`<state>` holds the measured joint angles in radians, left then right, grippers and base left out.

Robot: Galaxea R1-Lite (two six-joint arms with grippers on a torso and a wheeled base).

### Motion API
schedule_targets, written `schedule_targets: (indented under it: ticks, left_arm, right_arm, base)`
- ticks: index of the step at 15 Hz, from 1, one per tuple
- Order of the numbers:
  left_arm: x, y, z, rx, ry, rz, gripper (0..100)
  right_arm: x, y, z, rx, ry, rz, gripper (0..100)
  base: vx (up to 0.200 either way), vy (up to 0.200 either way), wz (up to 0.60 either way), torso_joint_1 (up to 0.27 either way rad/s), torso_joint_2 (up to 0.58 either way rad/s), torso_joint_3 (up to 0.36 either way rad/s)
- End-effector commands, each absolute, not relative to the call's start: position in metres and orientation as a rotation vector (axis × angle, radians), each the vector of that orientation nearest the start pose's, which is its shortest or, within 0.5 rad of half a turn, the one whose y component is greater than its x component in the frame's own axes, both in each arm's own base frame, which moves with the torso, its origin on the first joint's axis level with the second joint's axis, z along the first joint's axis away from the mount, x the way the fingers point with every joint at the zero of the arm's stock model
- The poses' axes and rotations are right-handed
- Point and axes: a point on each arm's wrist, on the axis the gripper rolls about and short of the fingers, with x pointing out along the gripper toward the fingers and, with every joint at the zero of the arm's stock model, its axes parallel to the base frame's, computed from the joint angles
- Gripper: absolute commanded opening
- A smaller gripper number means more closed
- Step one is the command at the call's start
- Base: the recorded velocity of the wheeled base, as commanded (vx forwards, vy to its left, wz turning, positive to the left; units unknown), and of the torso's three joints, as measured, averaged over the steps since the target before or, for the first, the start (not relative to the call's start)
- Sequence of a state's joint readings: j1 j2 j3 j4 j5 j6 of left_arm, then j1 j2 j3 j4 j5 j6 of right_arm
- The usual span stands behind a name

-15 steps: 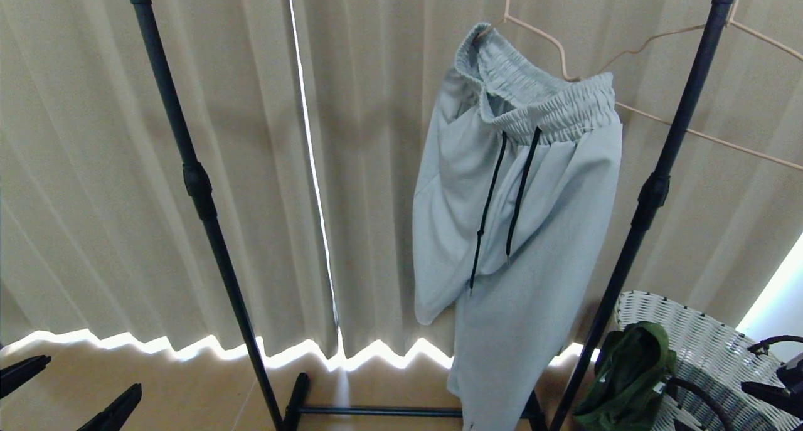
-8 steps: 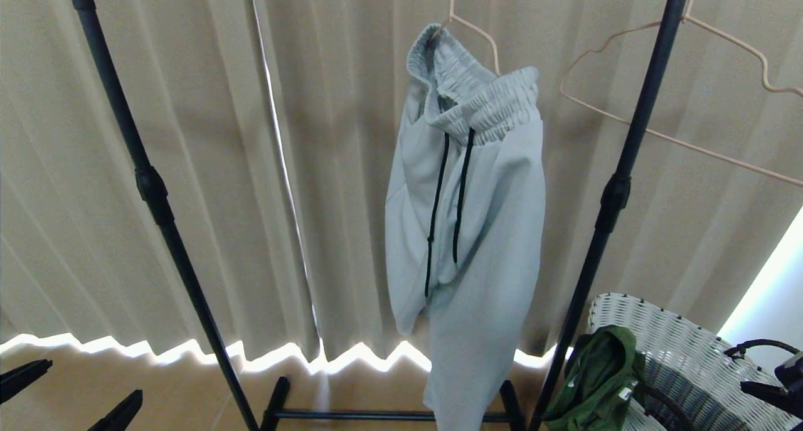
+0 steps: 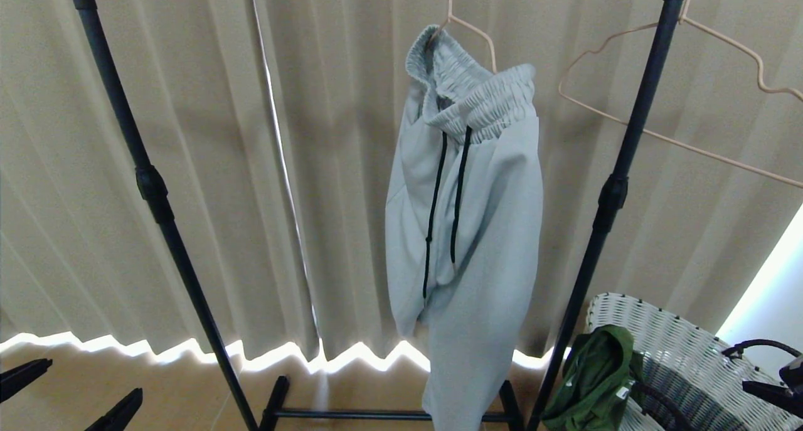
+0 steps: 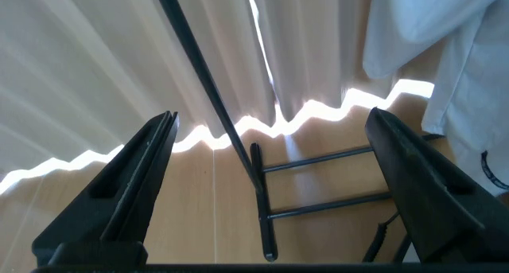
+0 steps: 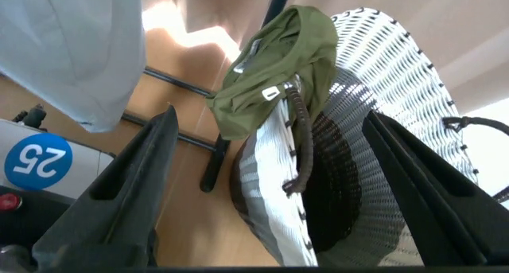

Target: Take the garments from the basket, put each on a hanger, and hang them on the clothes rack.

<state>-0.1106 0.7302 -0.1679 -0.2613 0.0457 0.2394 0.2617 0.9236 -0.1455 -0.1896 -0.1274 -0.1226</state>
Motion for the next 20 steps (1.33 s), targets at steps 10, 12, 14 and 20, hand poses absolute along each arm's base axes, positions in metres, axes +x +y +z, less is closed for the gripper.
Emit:
schedule_targets:
  ticks: [10, 12, 14, 20]
  left_arm:
    - [0.061, -0.006, 0.137, 0.265, 0.299, -0.110, 100]
    - [0.061, -0.007, 0.136, 0.269, 0.302, -0.120, 100]
    - [0.062, -0.008, 0.141, 0.269, 0.282, -0.128, 100]
    - [0.058, -0.007, 0.153, 0.264, 0.212, -0.123, 100]
  right_arm:
    - [0.078, 0.018, 0.116, -0.230, 0.551, 0.166, 100]
    - [0.078, 0.018, 0.115, -0.231, 0.555, 0.164, 100]
    - [0.073, 0.017, 0.117, -0.225, 0.517, 0.164, 100]
    - [0.096, 0.023, 0.120, -0.327, 0.599, 0.189, 100]
  base:
    - [0.120, 0.000, 0.00, 0.001, 0.00, 0.000]
    - [0.000, 0.000, 0.00, 0.000, 0.00, 0.000]
    - [0.000, 0.000, 0.00, 0.000, 0.00, 0.000]
    - [0.000, 0.000, 0.00, 0.000, 0.00, 0.000]
